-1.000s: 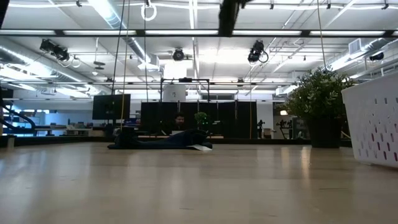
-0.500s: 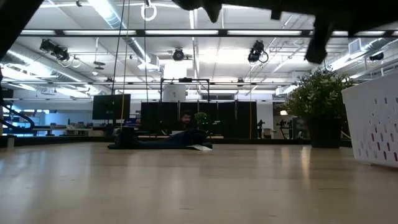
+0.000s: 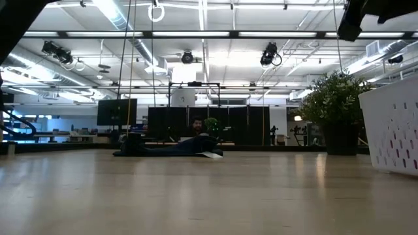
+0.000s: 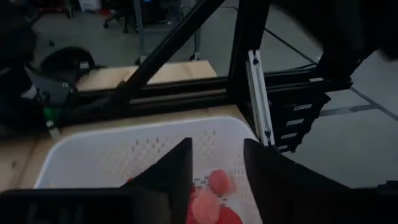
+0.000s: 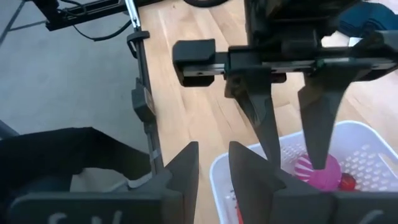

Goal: Pick and placing Produce into tupperware
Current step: Put the peach into the white bin, then return to Home Position

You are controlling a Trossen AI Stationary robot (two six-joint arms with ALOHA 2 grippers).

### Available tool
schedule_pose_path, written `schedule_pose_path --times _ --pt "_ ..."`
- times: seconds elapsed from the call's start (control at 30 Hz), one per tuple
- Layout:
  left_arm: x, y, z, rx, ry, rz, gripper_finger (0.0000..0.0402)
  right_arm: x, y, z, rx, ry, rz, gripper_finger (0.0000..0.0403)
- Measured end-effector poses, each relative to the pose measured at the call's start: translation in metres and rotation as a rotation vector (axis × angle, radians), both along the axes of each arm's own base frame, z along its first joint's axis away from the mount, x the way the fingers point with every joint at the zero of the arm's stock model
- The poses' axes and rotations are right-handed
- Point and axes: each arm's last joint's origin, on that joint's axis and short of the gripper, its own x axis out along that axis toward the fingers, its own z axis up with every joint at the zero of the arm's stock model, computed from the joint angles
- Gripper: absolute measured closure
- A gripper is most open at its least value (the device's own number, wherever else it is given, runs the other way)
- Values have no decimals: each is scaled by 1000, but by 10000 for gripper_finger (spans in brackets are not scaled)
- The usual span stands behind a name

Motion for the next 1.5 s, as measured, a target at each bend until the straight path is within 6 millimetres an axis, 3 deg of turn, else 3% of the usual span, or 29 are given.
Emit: schedule_pose_path --times 0.13,0.27,0.53,0.73,0.9,1.07,1.3,1.4,1.5 --pt "-1 0 -3 -59 47 21 227 1 2 1 21 -8 0 306" --pt "-13 10 11 -38 206 49 220 0 2 0 31 17 8 306" --pt "-69 38 91 32 426 85 236 -1 3 -1 44 83 34 306" --pt "-128 56 151 51 534 98 241 7 -13 9 -215 59 133 306" --pt "-192 69 191 28 669 172 237 37 -35 29 -149 -242 -153 306" --pt "-258 68 228 128 601 348 240 77 -57 23 -227 -112 -177 306" --pt "-343 69 266 162 412 448 237 130 -122 35 -223 14 -278 306" --pt "-369 76 271 144 396 481 239 152 -143 49 -183 -19 -238 306" --pt "-384 80 272 131 353 476 243 177 -160 69 -177 -108 -42 306"
